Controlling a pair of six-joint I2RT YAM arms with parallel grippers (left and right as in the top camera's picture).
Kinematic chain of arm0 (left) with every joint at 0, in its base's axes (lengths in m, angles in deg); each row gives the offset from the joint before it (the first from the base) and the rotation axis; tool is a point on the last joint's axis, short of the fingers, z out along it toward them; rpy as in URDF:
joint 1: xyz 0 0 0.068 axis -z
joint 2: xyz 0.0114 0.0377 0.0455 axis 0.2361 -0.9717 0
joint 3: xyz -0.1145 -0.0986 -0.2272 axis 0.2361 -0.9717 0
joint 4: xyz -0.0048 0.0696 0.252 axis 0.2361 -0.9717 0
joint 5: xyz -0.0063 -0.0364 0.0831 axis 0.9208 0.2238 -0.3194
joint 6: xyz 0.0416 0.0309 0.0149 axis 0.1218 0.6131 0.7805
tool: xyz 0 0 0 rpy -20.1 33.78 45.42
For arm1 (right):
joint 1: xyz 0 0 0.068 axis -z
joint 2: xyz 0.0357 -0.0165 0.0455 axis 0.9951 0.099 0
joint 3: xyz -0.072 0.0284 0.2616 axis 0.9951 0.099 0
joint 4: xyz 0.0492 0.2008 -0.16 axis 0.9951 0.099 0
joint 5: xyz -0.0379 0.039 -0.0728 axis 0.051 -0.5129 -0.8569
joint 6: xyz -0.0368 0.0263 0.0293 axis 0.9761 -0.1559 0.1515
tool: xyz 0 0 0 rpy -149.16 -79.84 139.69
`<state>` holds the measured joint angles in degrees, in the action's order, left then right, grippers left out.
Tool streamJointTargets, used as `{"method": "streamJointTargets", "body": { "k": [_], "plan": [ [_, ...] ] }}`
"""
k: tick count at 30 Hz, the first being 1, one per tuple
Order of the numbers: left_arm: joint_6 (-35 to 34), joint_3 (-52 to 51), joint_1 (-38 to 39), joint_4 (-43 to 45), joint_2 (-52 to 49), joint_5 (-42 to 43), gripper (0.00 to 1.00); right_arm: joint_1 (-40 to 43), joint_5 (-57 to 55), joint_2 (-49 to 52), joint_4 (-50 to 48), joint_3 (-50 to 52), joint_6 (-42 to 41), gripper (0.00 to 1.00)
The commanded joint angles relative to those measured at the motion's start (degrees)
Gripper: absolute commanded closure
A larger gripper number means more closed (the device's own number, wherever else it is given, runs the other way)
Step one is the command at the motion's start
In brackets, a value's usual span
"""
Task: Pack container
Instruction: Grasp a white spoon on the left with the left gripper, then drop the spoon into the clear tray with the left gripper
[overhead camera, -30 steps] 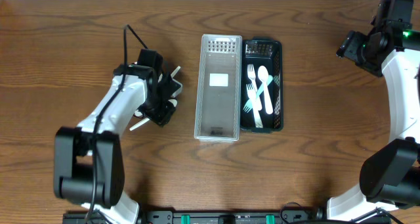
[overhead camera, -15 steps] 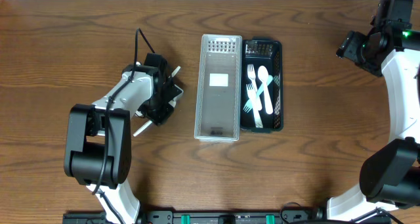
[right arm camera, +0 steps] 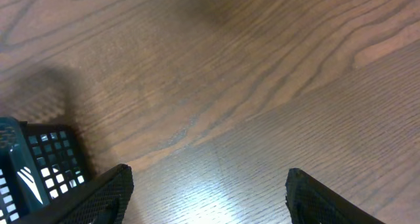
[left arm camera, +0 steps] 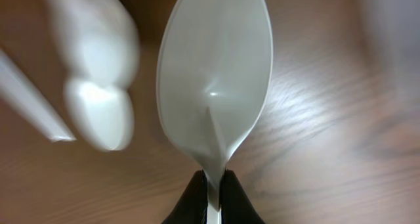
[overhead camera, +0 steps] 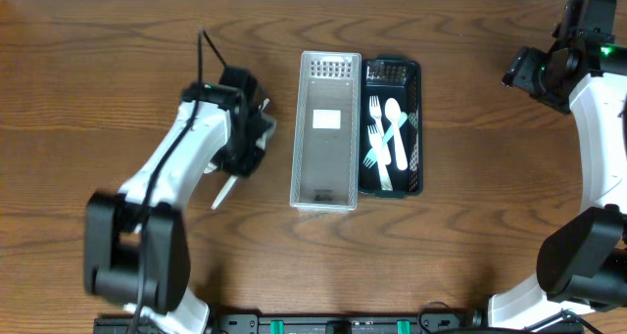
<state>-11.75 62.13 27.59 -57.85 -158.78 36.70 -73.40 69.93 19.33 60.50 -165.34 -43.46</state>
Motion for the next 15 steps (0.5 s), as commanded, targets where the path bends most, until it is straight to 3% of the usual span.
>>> {"method": "streamJointTargets", "body": {
  "k": [1, 9, 15],
  "plan": [
    [-11.45, 4.7, 2.38, -0.52, 7.23, 0.39, 0.94, 0.52, -0.13, 0.28, 0.09, 0.37, 0.63, 0.23],
    [-27.67, 5.03, 10.29, 11.06, 11.89, 7.85, 0.94, 0.52, 0.48, 0.28, 0.52, 0.37, 0.63, 0.23],
    [-28.63, 4.76, 15.67, 14.8, 3.21, 7.74, 0.94, 0.52, 0.48, 0.28, 0.72, 0.37, 0.66, 0.23]
  ]
}}
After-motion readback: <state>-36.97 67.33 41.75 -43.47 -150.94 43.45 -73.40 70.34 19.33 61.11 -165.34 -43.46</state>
